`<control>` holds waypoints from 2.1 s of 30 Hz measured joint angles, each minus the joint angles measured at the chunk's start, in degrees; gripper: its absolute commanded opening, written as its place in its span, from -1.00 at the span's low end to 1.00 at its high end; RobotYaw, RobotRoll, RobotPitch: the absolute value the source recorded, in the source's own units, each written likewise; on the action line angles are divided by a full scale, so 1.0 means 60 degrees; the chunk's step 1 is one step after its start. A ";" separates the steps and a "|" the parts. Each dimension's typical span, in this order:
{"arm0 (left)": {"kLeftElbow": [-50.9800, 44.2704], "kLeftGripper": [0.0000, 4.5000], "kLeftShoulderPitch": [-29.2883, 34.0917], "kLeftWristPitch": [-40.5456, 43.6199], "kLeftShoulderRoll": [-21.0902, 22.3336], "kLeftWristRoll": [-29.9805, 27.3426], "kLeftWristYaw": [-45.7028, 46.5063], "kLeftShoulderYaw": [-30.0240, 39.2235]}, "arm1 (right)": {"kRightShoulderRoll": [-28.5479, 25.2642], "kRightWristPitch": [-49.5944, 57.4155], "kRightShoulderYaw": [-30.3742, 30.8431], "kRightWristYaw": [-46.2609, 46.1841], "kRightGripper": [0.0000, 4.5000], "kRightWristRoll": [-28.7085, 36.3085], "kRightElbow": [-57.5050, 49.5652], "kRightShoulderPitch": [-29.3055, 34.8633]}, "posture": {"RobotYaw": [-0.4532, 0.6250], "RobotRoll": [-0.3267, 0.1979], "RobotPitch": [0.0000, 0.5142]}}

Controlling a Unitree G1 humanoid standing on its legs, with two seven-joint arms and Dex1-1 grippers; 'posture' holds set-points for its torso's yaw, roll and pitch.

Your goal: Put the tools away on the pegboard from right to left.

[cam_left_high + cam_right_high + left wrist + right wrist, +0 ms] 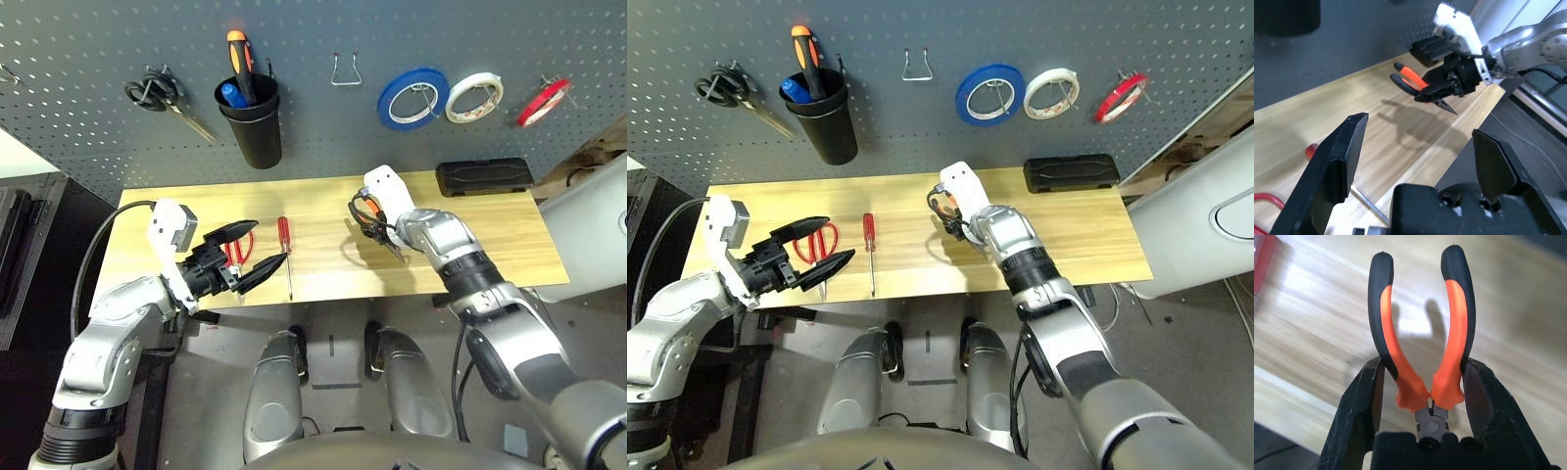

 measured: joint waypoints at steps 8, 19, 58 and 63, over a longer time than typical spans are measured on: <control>0.0668 1.00 -0.0549 0.0235 0.0297 -0.0555 -0.0436 0.0651 | -0.0083 0.0439 -0.0397 -0.0007 0.14 0.0540 -0.3253 0.0203 | -0.18 0.25 -0.79; 0.0709 1.00 -0.1857 0.0354 0.0269 -0.1283 -0.0317 0.1209 | -0.0150 -0.0723 -0.1302 0.0202 0.14 0.1417 -0.3674 -0.0660 | -0.18 0.25 -0.83; 0.0592 1.00 -0.1132 0.0645 0.0656 -0.1511 -0.0679 0.1658 | 0.1222 -1.2644 -0.1099 -0.0913 0.14 -0.0574 0.4741 -0.4018 | -0.11 0.25 -0.61; 0.0500 1.00 -0.1051 0.0683 0.0644 -0.1543 -0.0637 0.1647 | 0.1303 -1.3058 -0.1095 -0.0957 0.14 -0.0612 0.5364 -0.4093 | -0.09 0.25 -0.58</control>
